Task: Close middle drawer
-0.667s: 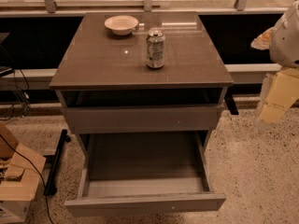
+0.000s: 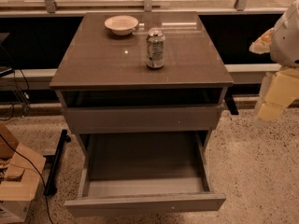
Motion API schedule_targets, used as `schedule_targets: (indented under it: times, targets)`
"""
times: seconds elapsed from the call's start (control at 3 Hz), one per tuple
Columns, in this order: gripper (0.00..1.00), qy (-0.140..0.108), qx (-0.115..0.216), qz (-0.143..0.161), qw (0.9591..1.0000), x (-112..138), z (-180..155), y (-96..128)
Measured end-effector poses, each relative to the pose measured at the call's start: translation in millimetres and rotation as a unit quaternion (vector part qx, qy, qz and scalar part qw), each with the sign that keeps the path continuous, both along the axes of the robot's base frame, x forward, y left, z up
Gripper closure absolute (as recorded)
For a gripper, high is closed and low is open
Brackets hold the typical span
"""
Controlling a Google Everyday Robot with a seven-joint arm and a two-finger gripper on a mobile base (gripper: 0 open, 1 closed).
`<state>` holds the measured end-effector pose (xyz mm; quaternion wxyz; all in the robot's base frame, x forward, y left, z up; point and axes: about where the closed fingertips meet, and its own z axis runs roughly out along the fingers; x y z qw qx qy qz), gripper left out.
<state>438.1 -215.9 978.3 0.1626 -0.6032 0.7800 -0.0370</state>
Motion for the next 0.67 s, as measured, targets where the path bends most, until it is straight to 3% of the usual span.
schedule_targets:
  times: [0.33, 0.67]
  targets:
    - [0.34, -0.004, 0.010, 0.011, 0.9999, -5, -12, 6]
    - [0.58, 0.000, 0.050, 0.010, 0.9987, -17, -49, 15]
